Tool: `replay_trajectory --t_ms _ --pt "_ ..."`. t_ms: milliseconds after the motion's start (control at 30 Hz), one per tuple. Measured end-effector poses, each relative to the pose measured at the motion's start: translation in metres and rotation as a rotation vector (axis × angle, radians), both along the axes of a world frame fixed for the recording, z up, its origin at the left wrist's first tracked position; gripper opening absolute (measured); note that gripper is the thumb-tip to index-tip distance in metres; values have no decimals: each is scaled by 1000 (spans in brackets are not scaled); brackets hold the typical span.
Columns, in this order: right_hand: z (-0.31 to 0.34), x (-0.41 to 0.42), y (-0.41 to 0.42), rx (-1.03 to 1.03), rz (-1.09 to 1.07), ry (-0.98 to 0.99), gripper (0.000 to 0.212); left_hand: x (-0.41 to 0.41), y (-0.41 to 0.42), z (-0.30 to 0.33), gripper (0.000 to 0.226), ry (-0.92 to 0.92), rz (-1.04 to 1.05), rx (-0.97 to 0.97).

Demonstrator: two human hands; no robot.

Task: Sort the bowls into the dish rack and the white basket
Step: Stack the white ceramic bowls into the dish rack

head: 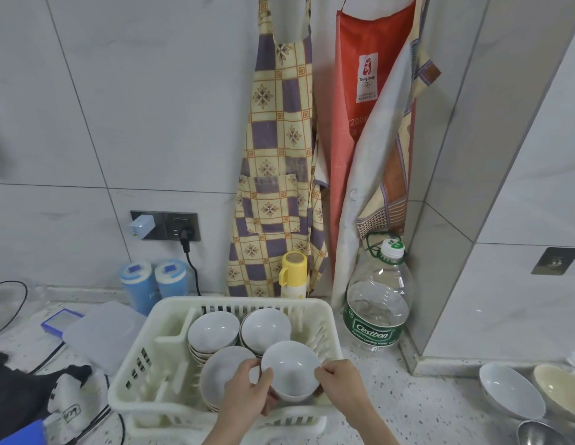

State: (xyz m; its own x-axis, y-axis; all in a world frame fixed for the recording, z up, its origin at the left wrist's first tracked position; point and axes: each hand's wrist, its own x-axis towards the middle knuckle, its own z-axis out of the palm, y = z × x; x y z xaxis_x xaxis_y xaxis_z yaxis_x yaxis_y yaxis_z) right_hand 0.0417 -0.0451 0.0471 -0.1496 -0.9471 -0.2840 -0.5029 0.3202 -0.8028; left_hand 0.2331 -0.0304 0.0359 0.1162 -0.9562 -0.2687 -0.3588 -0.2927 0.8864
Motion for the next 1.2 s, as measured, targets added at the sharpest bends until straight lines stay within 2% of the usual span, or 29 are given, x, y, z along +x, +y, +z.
replay_trajectory --t_ms 200,367,467,633,833,1000,1133,1200 --pt "0 2 -2 -44 -22 37 48 -4 4 -1 25 -15 -7 30" --pt "-2 3 0 -42 -73 -8 37 -9 9 0 7 -63 -6 -25" --pt "0 4 0 -24 -100 -1 29 -9 7 1 19 -139 -31 19" --pt "2 8 -2 -6 -79 87 32 -13 4 4 28 -240 -100 115" --pt "2 11 -3 59 3 201 24 -21 11 4 17 -176 -104 185" --pt "3 16 -5 123 88 370 14 -19 15 0 20 -157 -102 207" --pt "3 19 -6 167 146 467 18 -20 19 -6 26 -122 -125 211" --pt "4 20 -6 187 177 506 20 -21 20 -6 20 -93 -110 216"
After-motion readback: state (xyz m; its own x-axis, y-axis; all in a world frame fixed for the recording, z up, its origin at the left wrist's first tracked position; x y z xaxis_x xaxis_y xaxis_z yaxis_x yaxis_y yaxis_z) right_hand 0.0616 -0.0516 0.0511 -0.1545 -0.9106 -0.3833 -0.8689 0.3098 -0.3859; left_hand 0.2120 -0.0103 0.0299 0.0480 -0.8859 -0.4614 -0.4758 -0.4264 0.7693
